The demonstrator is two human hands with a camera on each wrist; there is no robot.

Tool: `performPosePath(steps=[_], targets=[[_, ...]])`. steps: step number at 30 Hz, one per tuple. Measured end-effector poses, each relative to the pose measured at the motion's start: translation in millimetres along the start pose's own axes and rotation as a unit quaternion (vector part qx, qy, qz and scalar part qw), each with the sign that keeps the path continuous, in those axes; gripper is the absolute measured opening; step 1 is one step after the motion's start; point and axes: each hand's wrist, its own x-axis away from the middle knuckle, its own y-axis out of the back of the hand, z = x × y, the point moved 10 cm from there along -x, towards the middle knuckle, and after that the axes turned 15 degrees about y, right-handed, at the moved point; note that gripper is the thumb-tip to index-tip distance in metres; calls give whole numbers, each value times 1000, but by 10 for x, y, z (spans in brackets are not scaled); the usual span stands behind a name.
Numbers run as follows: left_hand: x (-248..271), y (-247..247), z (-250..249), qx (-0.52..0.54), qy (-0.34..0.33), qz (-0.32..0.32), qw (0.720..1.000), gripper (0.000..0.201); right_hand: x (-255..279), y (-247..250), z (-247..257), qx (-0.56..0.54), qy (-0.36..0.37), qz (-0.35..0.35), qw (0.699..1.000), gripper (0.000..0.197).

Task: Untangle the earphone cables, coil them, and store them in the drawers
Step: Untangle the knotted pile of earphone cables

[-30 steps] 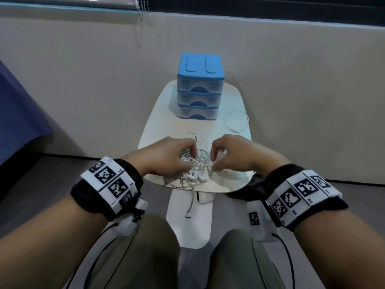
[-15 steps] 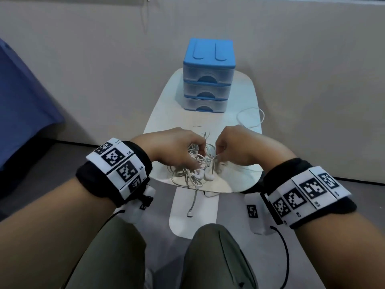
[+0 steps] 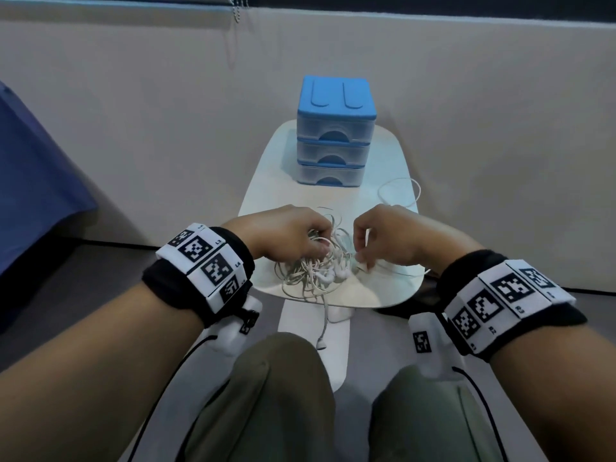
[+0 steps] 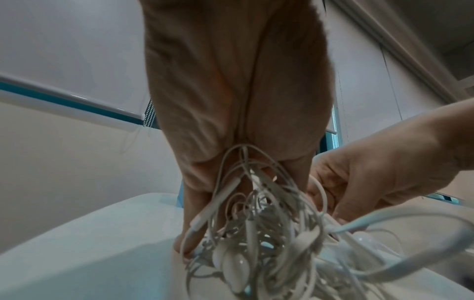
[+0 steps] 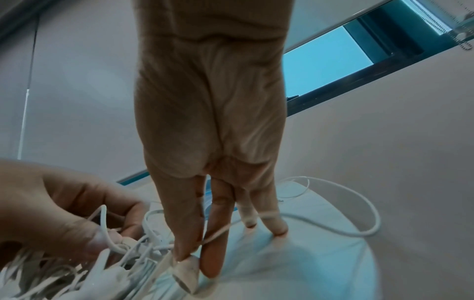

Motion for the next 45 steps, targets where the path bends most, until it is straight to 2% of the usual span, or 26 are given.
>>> performPosePath(steps=[5, 10, 16, 22, 27, 32, 38, 41, 45], targets=[[-9, -15, -55, -25, 5, -14, 1000, 12, 5, 34, -3, -23, 0, -12, 1000, 9], [0, -21, -63, -36, 7, -18, 999, 12, -22, 76, -25, -51, -1, -66, 996, 10], [8, -24, -67, -30, 9, -16, 999, 13, -16, 30, 3, -65, 5, -69, 996, 11], [17, -35, -94, -40, -4, -20, 999, 20, -5, 67, -27, -78, 0, -110, 991, 12], [47, -25, -82, -22, 1, -21, 1000, 13, 1, 87, -22, -75, 14, -105, 992, 13], [85, -59, -117, -18, -2, -20, 1000, 12, 47, 111, -42, -64, 41, -77, 994, 19], [76, -26, -117, -15, 2, -21, 1000, 12, 23, 164, 166, -54, 101, -166, 980, 28], [69, -25, -105, -8, 2, -18, 1000, 6, 1, 111, 292, -32, 136, -172, 975, 25], [62, -21, -118, -5, 0, -22, 1000, 8, 41, 96, 307, -31, 156, -186, 970, 26]])
